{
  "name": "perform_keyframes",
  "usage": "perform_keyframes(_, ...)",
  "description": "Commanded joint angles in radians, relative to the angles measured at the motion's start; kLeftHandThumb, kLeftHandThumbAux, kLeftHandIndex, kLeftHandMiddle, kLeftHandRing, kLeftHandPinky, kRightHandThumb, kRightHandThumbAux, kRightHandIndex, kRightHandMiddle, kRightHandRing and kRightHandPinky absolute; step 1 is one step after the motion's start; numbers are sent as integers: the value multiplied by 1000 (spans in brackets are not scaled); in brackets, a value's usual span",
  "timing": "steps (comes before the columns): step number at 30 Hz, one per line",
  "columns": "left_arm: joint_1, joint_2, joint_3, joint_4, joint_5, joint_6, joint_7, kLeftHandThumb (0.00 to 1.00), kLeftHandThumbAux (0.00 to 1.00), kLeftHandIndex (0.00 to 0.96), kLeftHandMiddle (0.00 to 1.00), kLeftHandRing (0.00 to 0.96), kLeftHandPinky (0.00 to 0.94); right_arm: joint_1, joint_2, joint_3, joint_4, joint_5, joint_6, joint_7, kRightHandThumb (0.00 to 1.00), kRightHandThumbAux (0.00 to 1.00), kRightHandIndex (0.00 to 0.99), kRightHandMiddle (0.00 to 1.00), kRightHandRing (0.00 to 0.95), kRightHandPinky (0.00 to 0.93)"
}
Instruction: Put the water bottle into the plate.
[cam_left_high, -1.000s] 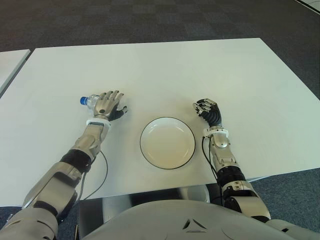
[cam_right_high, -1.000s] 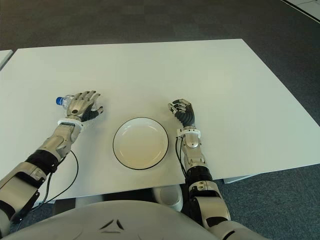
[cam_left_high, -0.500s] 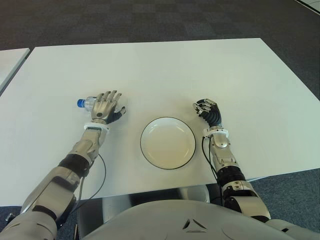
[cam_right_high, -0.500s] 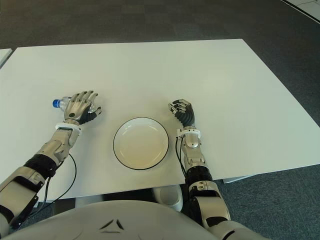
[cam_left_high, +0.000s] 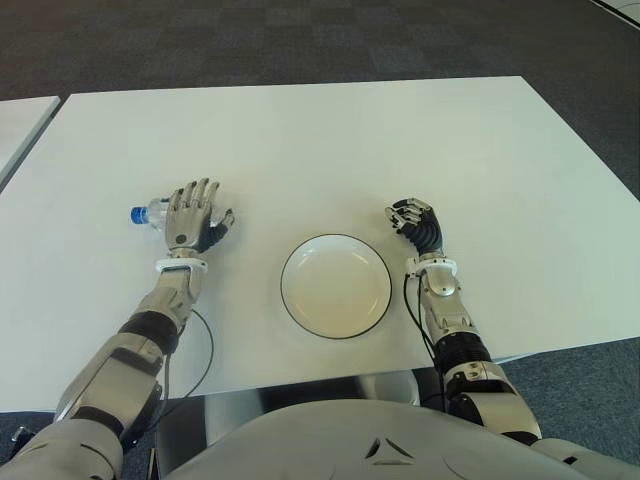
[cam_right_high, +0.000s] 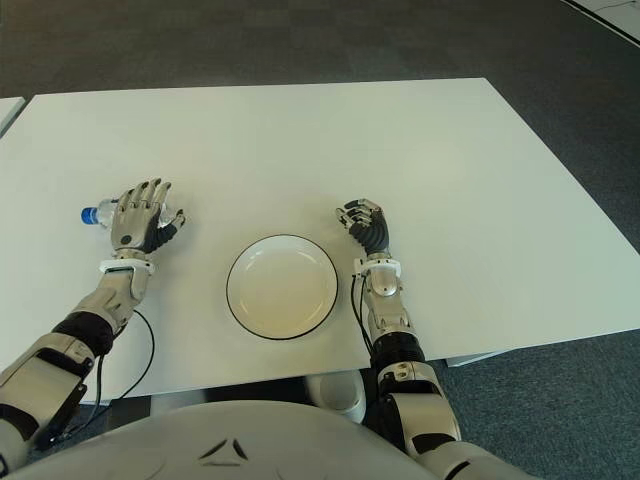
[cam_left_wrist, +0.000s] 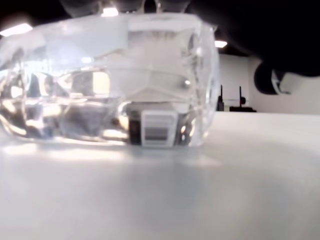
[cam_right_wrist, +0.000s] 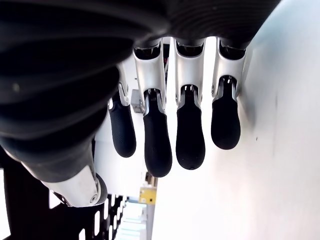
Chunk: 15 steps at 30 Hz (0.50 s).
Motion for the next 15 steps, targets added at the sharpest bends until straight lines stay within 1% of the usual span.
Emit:
perform_keyframes(1, 23, -30, 17, 43, -40, -53, 52, 566, 171, 0, 0, 0, 0, 0, -1, 1, 9, 6, -3, 5, 706, 729, 432, 609, 625, 634)
perform_keyframes(7, 22, -41, 41, 52, -69, -106, 130, 561, 154, 0, 0, 0, 0, 0, 0, 1, 9, 5, -4, 5, 706, 729, 433, 609, 627, 645)
perform_keyframes(11, 32, -48, 62, 25, -91, -137, 169, 558, 148, 0, 0, 0, 0, -1, 0, 2, 9, 3, -2, 3, 705, 729, 433, 610, 627, 643)
perform_keyframes(13, 48, -50, 75, -22, -97, -139, 179, 558, 146, 0, 0, 0, 0, -1, 1, 3, 8, 1, -3, 1, 705, 729, 433, 610, 627, 643)
perform_keyframes(15, 76, -49, 89, -104, -103, -131, 175, 561, 148, 0, 0, 0, 0, 0, 1, 4, 7, 0, -5, 1, 705, 729, 433, 610, 627, 644)
